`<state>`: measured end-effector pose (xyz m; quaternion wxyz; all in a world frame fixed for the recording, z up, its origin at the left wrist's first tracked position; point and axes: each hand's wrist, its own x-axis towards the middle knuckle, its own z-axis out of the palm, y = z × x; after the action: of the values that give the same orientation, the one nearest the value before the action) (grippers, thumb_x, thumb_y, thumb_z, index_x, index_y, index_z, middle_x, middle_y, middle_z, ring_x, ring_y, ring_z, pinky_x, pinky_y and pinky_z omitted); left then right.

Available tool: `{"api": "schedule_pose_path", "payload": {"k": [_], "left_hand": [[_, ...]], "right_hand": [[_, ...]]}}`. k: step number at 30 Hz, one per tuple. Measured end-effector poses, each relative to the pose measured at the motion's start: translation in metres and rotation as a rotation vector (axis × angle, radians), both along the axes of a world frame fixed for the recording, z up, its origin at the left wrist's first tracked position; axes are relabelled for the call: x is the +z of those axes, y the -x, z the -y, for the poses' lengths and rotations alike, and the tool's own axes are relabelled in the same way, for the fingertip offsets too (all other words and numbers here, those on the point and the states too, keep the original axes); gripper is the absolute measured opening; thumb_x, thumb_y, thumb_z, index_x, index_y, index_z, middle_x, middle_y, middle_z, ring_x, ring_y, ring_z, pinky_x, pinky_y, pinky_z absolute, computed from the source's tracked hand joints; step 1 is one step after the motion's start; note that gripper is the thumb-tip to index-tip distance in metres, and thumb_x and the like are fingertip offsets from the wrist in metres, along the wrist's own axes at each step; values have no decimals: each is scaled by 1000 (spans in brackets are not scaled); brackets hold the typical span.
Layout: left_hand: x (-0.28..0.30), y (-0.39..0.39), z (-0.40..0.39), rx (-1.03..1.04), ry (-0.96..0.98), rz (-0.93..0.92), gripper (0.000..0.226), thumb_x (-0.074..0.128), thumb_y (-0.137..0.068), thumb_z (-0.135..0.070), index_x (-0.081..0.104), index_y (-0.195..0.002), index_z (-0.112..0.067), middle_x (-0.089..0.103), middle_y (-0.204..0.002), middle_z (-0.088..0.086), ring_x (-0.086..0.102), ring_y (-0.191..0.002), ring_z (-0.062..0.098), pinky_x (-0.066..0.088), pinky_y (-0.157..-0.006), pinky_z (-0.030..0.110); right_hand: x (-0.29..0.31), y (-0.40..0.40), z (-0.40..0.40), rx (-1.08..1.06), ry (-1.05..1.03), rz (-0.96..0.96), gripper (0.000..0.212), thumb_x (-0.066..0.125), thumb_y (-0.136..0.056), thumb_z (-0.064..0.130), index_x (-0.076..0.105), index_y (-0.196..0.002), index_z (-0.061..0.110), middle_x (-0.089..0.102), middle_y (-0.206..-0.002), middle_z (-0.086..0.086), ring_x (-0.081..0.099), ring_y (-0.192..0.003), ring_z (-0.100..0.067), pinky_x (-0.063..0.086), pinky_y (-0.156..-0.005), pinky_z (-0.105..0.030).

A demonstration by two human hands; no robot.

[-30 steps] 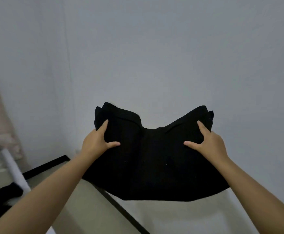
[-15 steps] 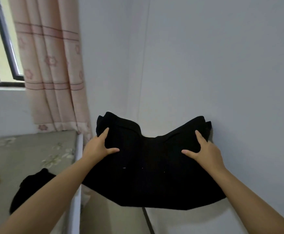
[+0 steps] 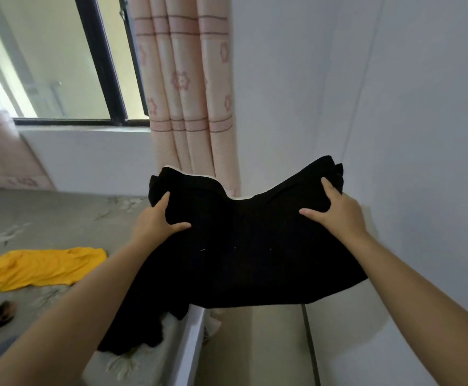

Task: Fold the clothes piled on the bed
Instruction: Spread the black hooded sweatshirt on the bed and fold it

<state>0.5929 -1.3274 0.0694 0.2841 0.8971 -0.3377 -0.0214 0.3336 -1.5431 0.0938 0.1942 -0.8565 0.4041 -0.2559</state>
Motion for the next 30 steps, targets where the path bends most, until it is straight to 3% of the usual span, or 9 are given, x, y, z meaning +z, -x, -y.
{"api": "schedule_pose_path", "payload": {"k": [9, 15, 18, 22, 30], "left_hand": [[-25, -126, 61, 323, -97, -43, 95, 71, -75, -40, 14, -147, -18, 46, -136, 17, 45, -123, 35, 39, -96, 40], [-71, -231, 71, 436, -244, -34, 95, 69, -76, -46, 13, -148, -19, 60, -117, 17, 58, -103, 33, 45, -72, 33], [-94, -304, 90, 448, -287, -82, 95, 67, -76, -47, 10, -148, -20, 57, -124, 15, 56, -109, 31, 46, -80, 32], [-124, -401, 122, 430, -393, -138, 94, 65, -79, -48, 6, -148, -22, 53, -129, 14, 53, -114, 30, 45, -86, 33], [-183, -547, 202, 305, -547, -237, 89, 61, -85, -37, -1, -147, -27, 49, -131, 15, 52, -114, 30, 47, -89, 36]], "right_hand": [[-37, -197, 128, 277, -75, -85, 88, 64, -79, 48, 17, -147, 18, 47, -135, -14, 48, -121, -29, 39, -97, -33], [-90, -344, 159, 424, -140, -199, 89, 63, -78, 50, 15, -147, 20, 45, -137, -15, 47, -121, -29, 40, -96, -32], [-120, -420, 181, 417, -170, -248, 92, 62, -77, 55, 13, -147, 23, 37, -143, -15, 42, -126, -28, 39, -99, -34], [-163, -512, 207, 397, -337, -292, 91, 65, -78, 47, 11, -147, 24, 41, -141, -12, 42, -127, -28, 37, -101, -34], [-255, -616, 246, 287, -531, -300, 94, 66, -77, 46, 7, -147, 26, 44, -139, -10, 47, -122, -25, 45, -93, -33]]}}
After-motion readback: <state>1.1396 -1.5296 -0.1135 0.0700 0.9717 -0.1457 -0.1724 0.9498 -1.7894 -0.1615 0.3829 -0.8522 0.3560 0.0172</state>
